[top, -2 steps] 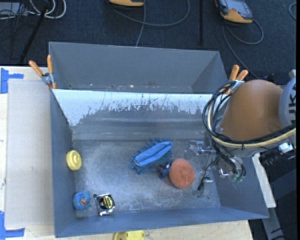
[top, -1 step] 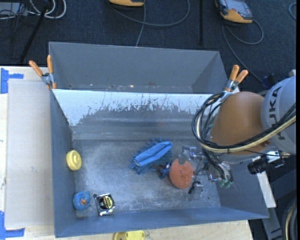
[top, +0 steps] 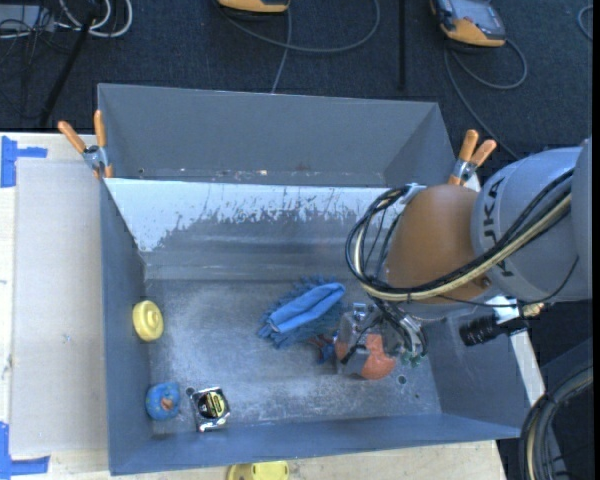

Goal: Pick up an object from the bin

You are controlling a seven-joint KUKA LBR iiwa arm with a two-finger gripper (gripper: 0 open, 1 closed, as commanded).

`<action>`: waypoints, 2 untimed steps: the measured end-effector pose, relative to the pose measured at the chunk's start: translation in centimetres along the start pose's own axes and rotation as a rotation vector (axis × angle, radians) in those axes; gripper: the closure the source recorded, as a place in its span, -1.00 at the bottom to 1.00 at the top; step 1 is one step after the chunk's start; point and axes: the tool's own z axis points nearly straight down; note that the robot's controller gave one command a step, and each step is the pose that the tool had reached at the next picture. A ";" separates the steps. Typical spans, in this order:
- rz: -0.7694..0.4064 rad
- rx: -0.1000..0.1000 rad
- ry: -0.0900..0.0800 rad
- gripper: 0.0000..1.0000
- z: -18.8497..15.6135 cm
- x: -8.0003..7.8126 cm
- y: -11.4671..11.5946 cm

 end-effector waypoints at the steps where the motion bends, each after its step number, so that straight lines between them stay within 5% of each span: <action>1: -0.001 0.000 0.000 1.00 0.0 0.0 0.0; 2: 0.017 -0.001 0.000 1.00 -11.1 2.9 -0.5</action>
Offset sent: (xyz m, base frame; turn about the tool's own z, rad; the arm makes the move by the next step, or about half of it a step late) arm -0.0293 -0.0019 0.1113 0.0203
